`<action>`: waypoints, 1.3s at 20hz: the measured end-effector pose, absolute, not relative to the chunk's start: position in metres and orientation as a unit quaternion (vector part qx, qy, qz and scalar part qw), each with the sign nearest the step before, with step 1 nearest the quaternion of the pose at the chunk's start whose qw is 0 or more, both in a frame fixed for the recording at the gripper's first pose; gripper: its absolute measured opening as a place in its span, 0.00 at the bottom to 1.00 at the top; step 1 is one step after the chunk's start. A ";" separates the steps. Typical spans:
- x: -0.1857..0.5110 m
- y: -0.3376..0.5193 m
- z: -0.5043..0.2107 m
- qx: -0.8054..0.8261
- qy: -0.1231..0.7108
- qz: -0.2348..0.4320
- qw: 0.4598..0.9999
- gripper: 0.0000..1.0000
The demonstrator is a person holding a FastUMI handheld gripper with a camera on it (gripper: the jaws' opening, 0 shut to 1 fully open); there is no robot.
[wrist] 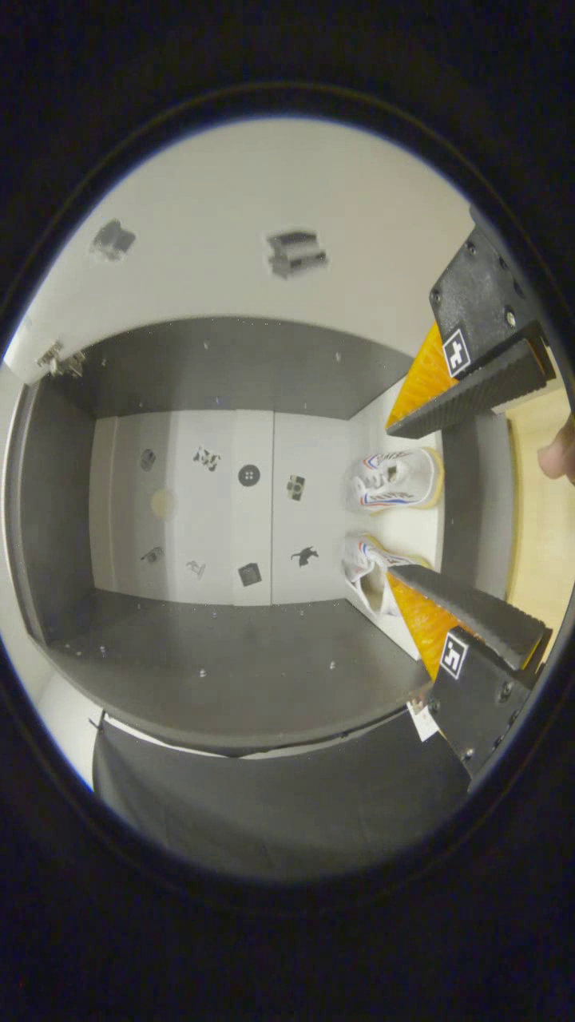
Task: Open the shoe cabinet door, grab the shoes and put them into the shoe cabinet, then close the shoe cabinet door.
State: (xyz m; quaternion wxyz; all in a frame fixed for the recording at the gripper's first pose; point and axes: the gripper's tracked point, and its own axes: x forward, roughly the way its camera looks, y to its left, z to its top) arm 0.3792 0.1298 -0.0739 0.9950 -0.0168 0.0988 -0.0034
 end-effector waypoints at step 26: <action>-0.006 -0.026 0.005 -0.054 0.049 0.067 0.995 1.00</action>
